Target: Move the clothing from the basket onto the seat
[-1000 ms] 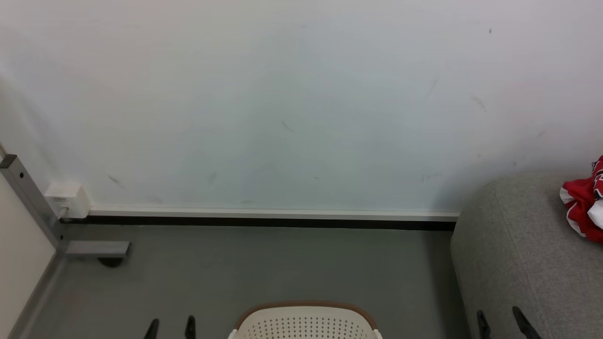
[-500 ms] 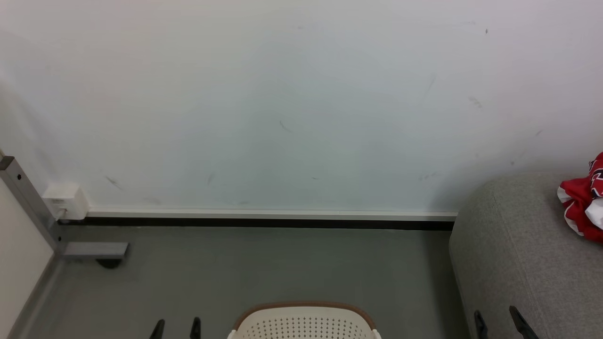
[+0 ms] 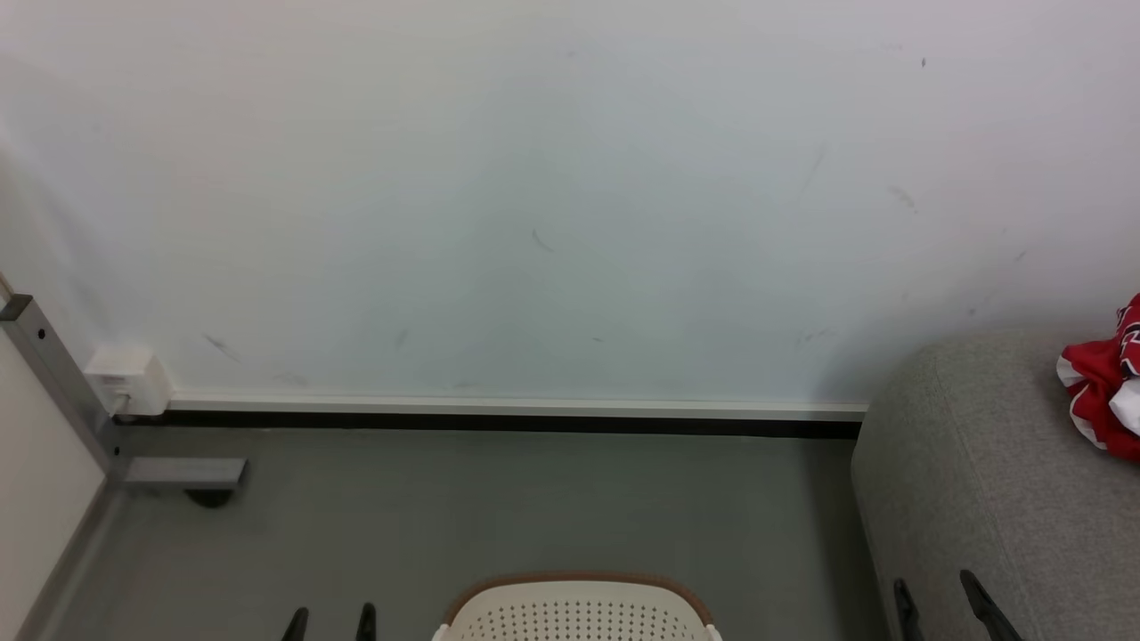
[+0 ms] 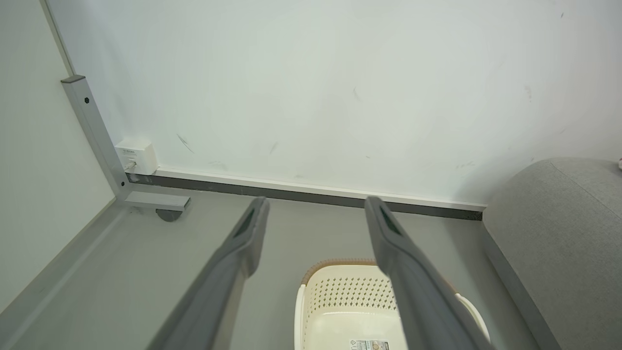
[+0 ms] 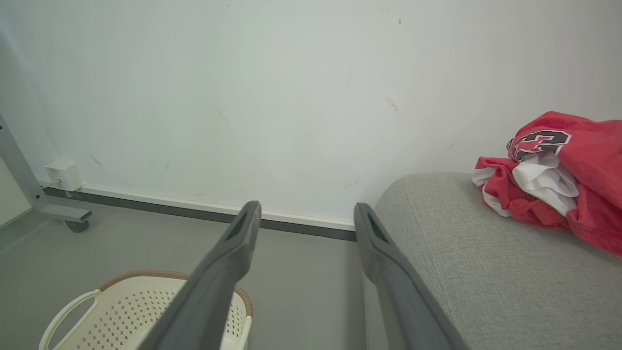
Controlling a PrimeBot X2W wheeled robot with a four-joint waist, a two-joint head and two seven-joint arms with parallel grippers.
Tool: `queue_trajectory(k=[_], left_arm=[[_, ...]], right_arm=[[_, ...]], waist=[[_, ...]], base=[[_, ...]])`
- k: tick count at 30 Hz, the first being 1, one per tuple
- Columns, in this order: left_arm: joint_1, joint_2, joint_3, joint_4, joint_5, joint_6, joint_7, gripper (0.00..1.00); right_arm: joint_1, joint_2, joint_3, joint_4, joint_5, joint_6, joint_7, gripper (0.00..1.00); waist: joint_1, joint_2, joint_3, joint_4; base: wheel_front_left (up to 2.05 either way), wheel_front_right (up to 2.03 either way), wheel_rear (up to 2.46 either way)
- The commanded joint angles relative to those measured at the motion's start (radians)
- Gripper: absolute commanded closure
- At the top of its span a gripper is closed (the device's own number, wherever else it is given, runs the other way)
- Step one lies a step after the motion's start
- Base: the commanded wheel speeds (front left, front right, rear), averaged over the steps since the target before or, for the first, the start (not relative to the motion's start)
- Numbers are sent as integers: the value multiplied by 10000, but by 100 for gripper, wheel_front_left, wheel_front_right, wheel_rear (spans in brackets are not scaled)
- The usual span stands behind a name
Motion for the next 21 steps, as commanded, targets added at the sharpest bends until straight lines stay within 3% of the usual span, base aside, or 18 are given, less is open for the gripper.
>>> queue_trajectory(k=[1, 9, 10, 14, 21], left_arm=[[58, -9, 63, 29, 203, -31, -3, 0], [-13, -114, 209, 22, 257, -260, -3, 0], [-2, -126, 195, 47, 205, -274, 3, 100], [111, -199, 155, 384, 178, -277, 23, 100], [-166, -250, 447, 377, -1157, -435, 443, 100]], right_arm=[[-117, -26, 15, -33, -49, -30, -33, 0], [-194, -26, 61, 22, -79, -30, -33, 0], [-103, 4, 67, 29, 4, 2, 3, 100], [117, 71, 68, 356, 39, 2, 80, 100], [-137, 60, -131, 320, 1502, 0, 502, 100]], waist=[[0, 0, 5, 3], [0, 0, -5, -18], [0, 0, -4, -11], [1, 0, -3, -7], [1, 0, 56, -24]], base=[[0, 0, 0], [0, 0, 0], [0, 0, 0], [0, 0, 0], [0, 0, 0]])
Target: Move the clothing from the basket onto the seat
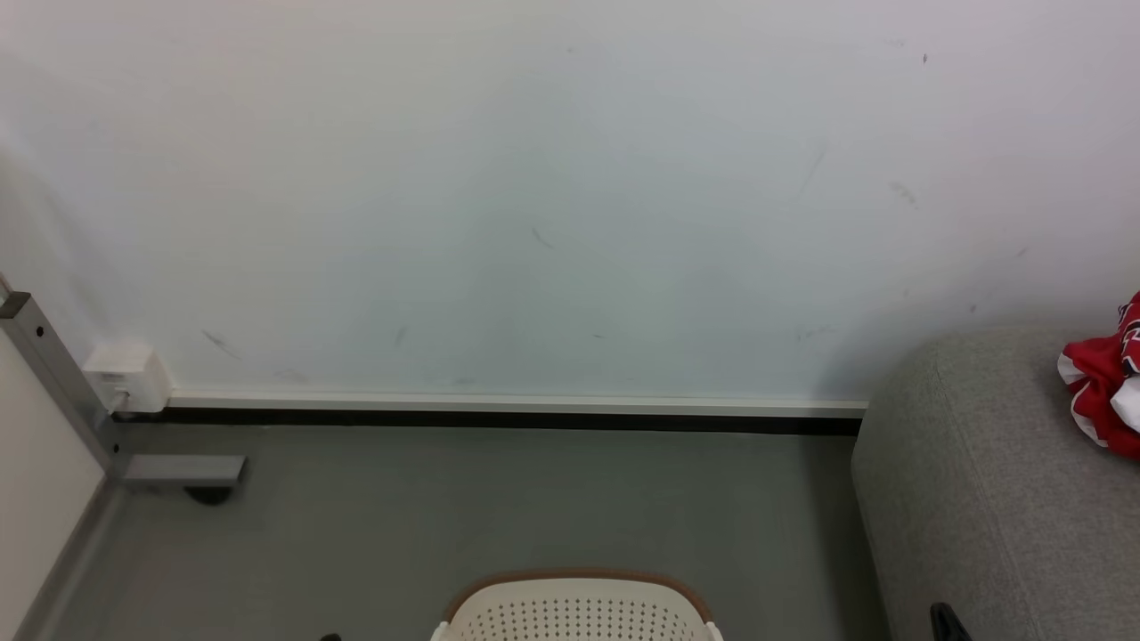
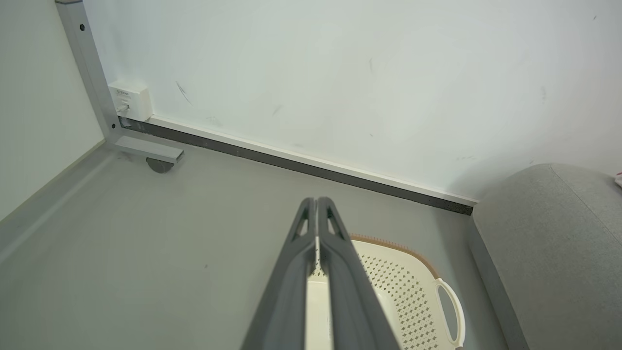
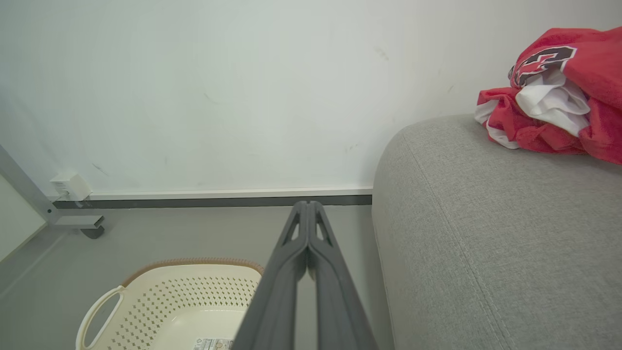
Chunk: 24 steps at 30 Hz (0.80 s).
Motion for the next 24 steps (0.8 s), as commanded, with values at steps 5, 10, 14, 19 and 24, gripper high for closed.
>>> queue_trajectory(k=[5, 10, 14, 19, 24], left_arm=[[-415, -24, 235, -250, -1224, -145, 269, 100], [-539, -54, 362, -316, -2072, -244, 483, 100], [-636, -77, 466, -362, -2718, -318, 650, 100], [-758, -106, 589, -411, -3484, -407, 851, 100], [-874, -134, 710, -452, -4210, -496, 1045, 100]], right_arm=[[-372, -76, -115, -298, 1361, -3, 245, 100], [-474, -84, -178, -392, 2290, -4, 449, 100], [-549, -90, -235, -453, 2992, -5, 613, 100], [-661, -97, -306, -518, 3825, -6, 814, 100], [-751, -104, -374, -575, 4619, -8, 1008, 100]], waist=[[-1, 0, 48, -16], [-1, 0, 91, -28], [-1, 0, 125, -38], [-1, 0, 167, -50], [-1, 0, 210, -62]], base=[[0, 0, 0], [0, 0, 0], [0, 0, 0], [0, 0, 0], [0, 0, 0]])
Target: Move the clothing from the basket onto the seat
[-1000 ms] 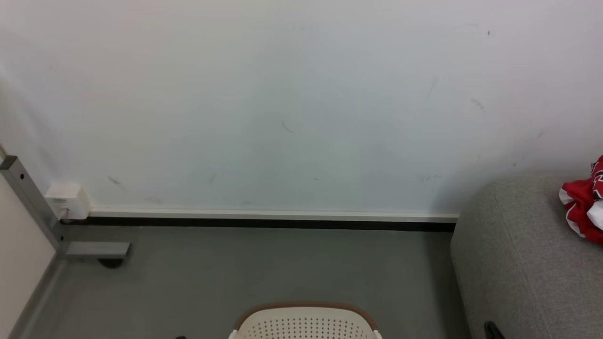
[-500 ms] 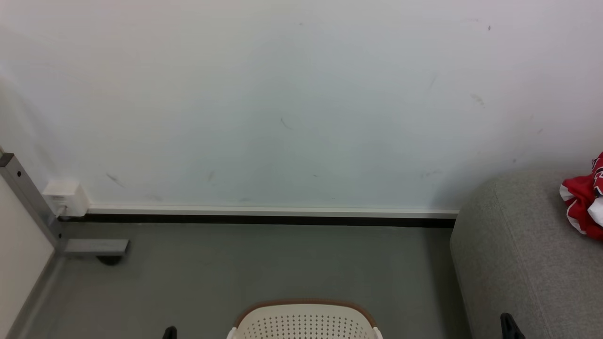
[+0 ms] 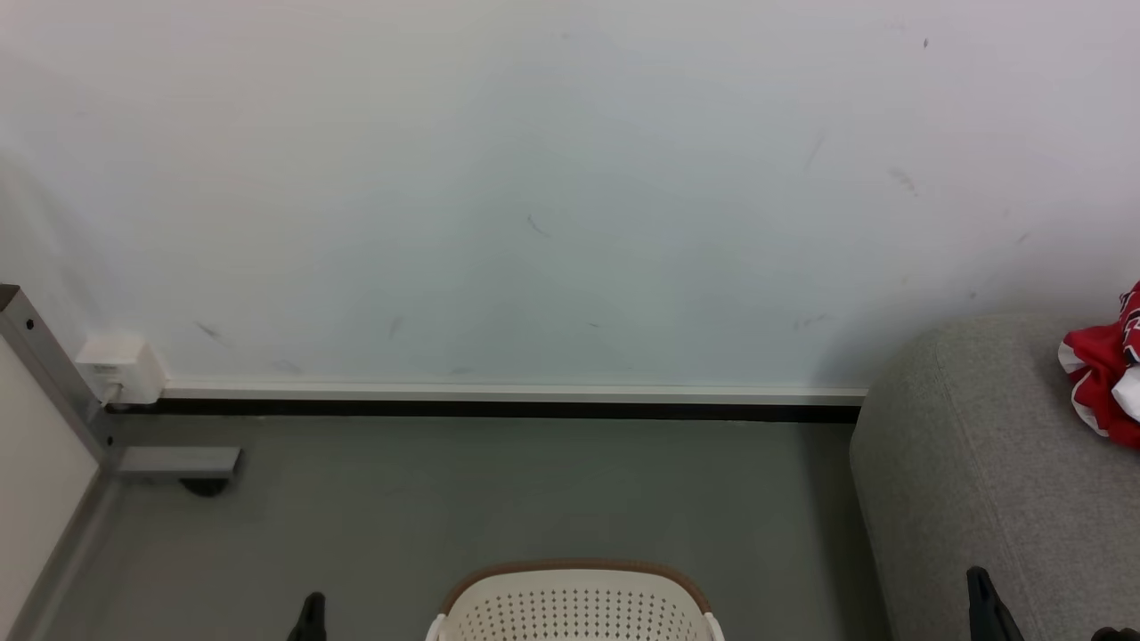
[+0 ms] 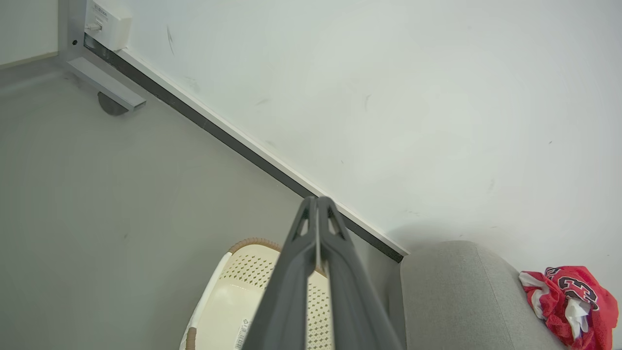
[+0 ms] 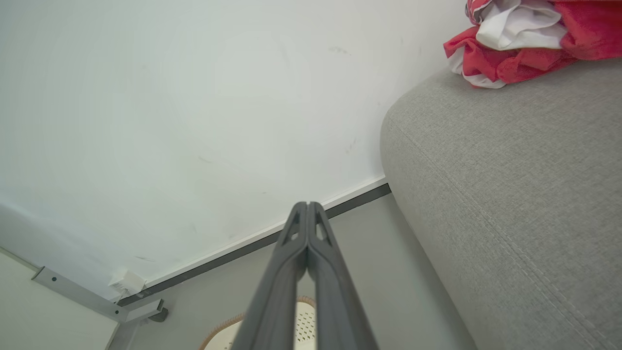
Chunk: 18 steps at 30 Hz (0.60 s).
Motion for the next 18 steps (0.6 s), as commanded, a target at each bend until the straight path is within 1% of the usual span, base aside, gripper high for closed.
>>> queue_trajectory(k=[1, 18], left_arm=[[-302, 28, 110, -172, -424, -82, 109, 100], [-651, -60, 482, -284, -2579, -333, 692, 100]], right_arm=[[-294, -98, -67, -178, 470, -8, 108, 100], [-582, -121, -284, -354, 2833, -12, 689, 100]], waist=[[-1, 0, 15, -4], [-1, 0, 159, -45]], base=[[0, 0, 0], [0, 0, 0]])
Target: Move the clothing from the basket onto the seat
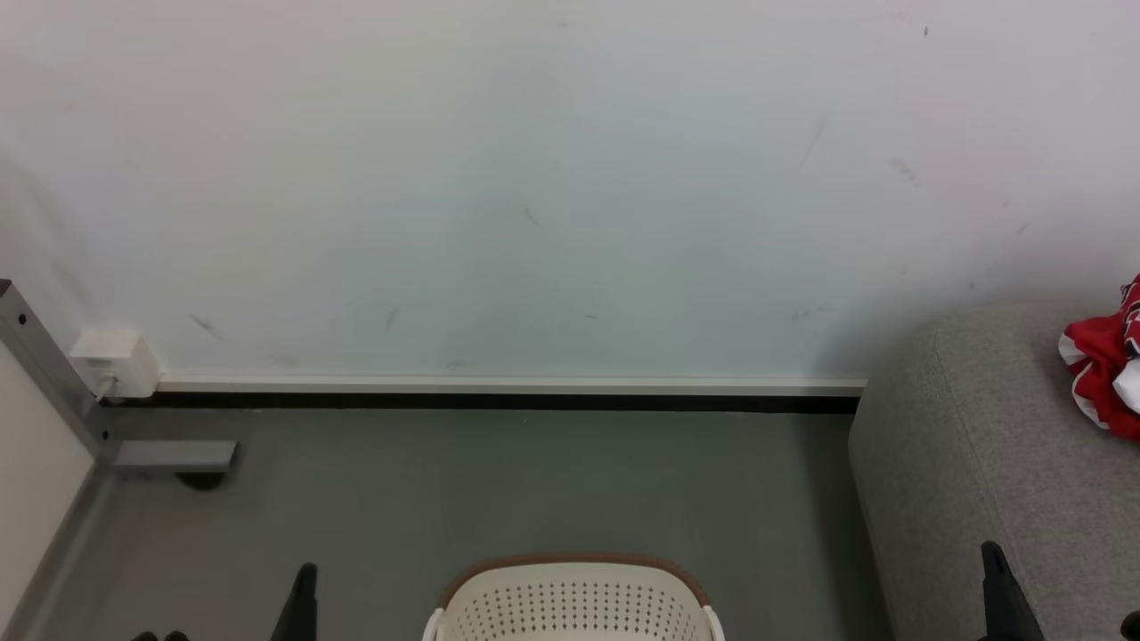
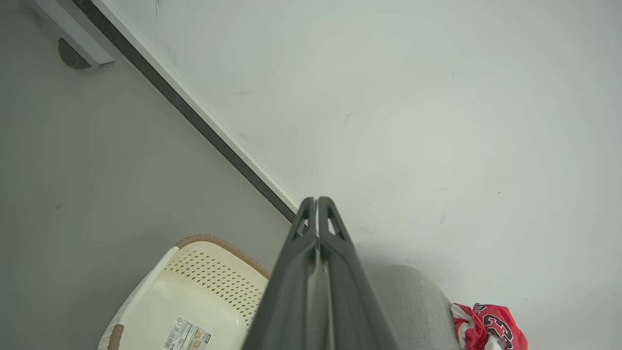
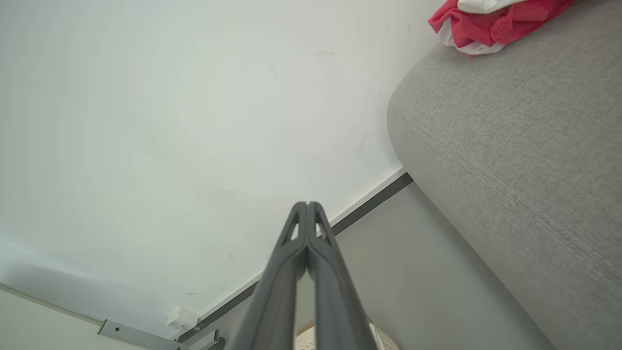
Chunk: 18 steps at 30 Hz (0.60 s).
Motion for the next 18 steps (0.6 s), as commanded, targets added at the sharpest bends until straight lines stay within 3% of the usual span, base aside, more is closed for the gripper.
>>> queue_trajectory(k=[1, 18], left_arm=[[-272, 3, 119, -127, -380, -65, 107, 100], [-543, -64, 414, -222, -2095, -271, 573, 100]], right_arm=[[-242, -112, -83, -179, 430, -12, 99, 100], [-491, -130, -249, -304, 2301, -16, 558, 100]], waist=[[-1, 0, 16, -5], [-1, 0, 152, -44]], base=[[0, 0, 0], [0, 0, 0]])
